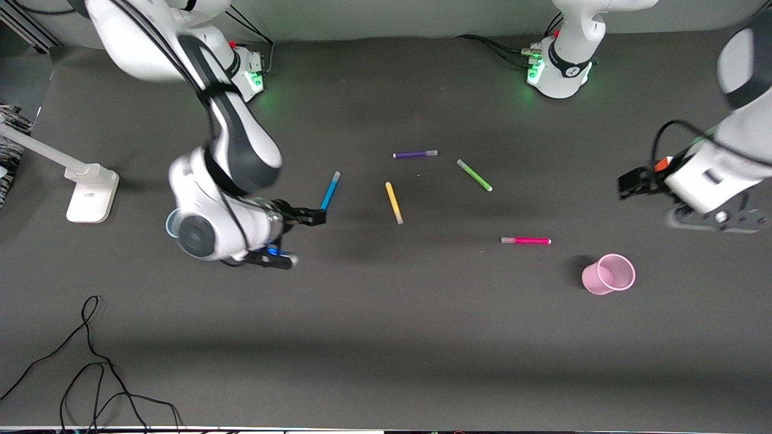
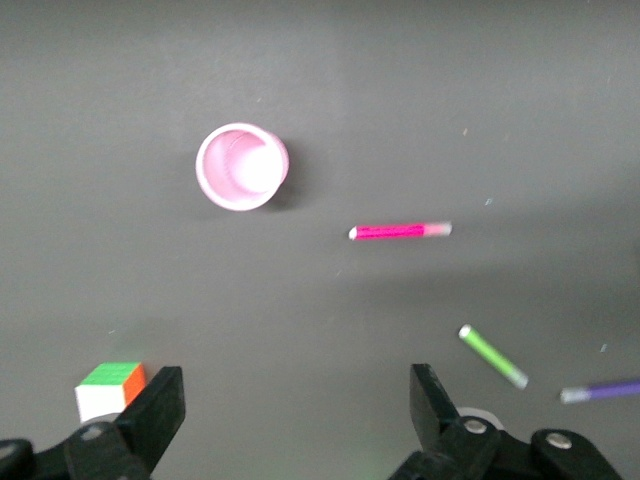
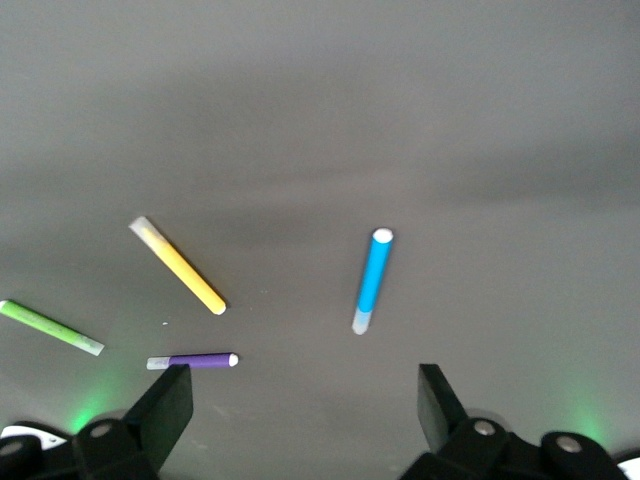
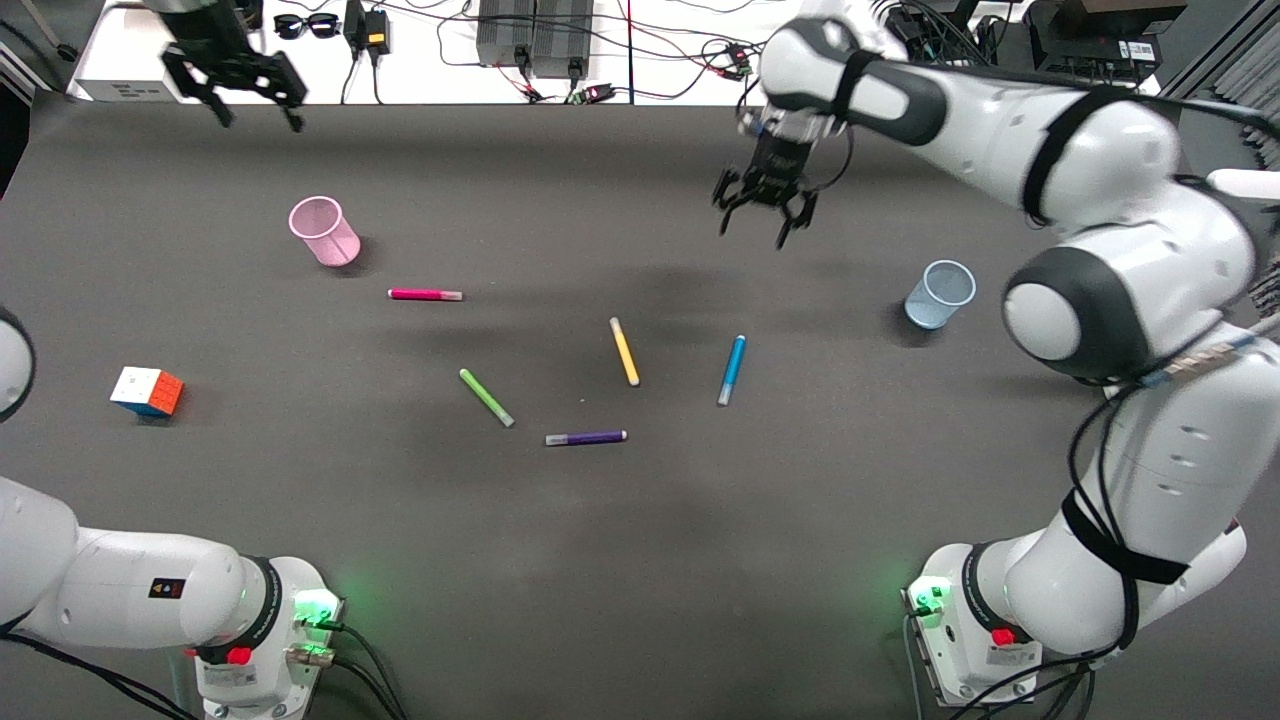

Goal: Place pink and blue markers in matching cups
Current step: 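Grasp the blue marker with the right gripper while the left gripper reaches the pink marker, then carry the blue marker to the blue cup while the left gripper grasps the pink marker, then drop the blue marker into the blue cup while the left gripper lifts the pink marker, then retract the right gripper while the left gripper moves the pink marker over the pink cup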

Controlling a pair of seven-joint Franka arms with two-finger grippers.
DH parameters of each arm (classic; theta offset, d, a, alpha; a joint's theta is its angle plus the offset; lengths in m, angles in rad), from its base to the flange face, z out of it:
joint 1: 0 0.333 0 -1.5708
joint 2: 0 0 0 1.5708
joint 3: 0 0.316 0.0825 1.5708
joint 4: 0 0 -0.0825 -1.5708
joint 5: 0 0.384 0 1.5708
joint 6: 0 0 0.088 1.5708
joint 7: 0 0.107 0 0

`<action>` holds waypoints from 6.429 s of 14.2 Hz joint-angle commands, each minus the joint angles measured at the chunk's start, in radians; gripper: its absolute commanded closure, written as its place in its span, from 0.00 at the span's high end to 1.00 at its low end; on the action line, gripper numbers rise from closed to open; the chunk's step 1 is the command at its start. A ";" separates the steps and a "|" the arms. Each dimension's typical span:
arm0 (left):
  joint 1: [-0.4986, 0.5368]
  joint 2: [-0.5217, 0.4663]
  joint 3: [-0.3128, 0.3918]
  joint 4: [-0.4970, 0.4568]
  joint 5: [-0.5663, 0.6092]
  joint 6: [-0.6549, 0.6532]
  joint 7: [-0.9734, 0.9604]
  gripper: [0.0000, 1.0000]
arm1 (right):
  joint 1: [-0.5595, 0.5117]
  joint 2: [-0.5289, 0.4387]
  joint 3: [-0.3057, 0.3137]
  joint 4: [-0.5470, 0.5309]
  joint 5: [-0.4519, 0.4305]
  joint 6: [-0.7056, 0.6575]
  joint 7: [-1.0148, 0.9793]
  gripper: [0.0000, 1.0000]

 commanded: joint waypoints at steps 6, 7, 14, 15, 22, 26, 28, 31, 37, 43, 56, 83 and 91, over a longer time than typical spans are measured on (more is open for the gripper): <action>-0.023 0.095 -0.089 0.009 -0.003 0.070 -0.522 1.00 | 0.038 0.266 -0.012 0.060 0.085 -0.025 0.048 1.00; -0.023 0.095 -0.089 0.009 -0.003 0.067 -0.629 1.00 | 0.032 0.283 -0.013 0.059 0.080 -0.032 0.043 0.99; -0.028 0.127 -0.089 0.005 0.004 0.082 -1.439 1.00 | 0.032 0.290 -0.019 0.041 0.077 -0.034 0.049 0.72; -0.023 0.136 -0.089 0.005 0.001 0.093 -1.517 1.00 | 0.032 0.294 -0.022 0.041 0.076 -0.034 0.049 0.65; -0.012 0.147 -0.081 -0.204 0.024 0.394 -1.815 1.00 | 0.032 0.322 -0.022 0.045 0.060 -0.032 0.048 0.07; -0.012 0.173 -0.078 -0.351 0.029 0.586 -1.819 1.00 | 0.027 0.307 -0.024 0.048 0.060 -0.035 0.049 0.00; -0.014 0.178 -0.078 -0.431 0.031 0.686 -1.820 1.00 | 0.015 0.258 -0.047 0.056 0.053 -0.064 0.051 0.00; -0.014 0.216 -0.072 -0.523 0.089 0.818 -1.843 1.00 | 0.021 0.112 -0.128 0.054 0.036 -0.094 0.048 0.00; -0.023 0.319 -0.050 -0.537 0.181 0.924 -1.912 1.00 | 0.020 -0.147 -0.274 0.044 -0.228 -0.074 0.036 0.00; -0.022 0.342 -0.049 -0.537 0.181 0.940 -1.924 0.77 | 0.023 -0.418 -0.399 -0.308 -0.358 0.321 -0.061 0.00; -0.009 0.294 -0.043 -0.525 0.181 0.900 -1.921 0.00 | 0.024 -0.622 -0.476 -0.785 -0.554 0.750 -0.228 0.00; 0.190 0.277 -0.027 0.092 0.167 0.424 -0.423 0.00 | 0.029 -0.579 -0.403 -0.334 -0.366 0.091 -0.231 1.00; 0.192 0.336 0.008 -0.067 0.176 0.852 -0.460 0.00 | 0.027 -0.582 -0.391 -0.108 -0.285 -0.104 -0.345 1.00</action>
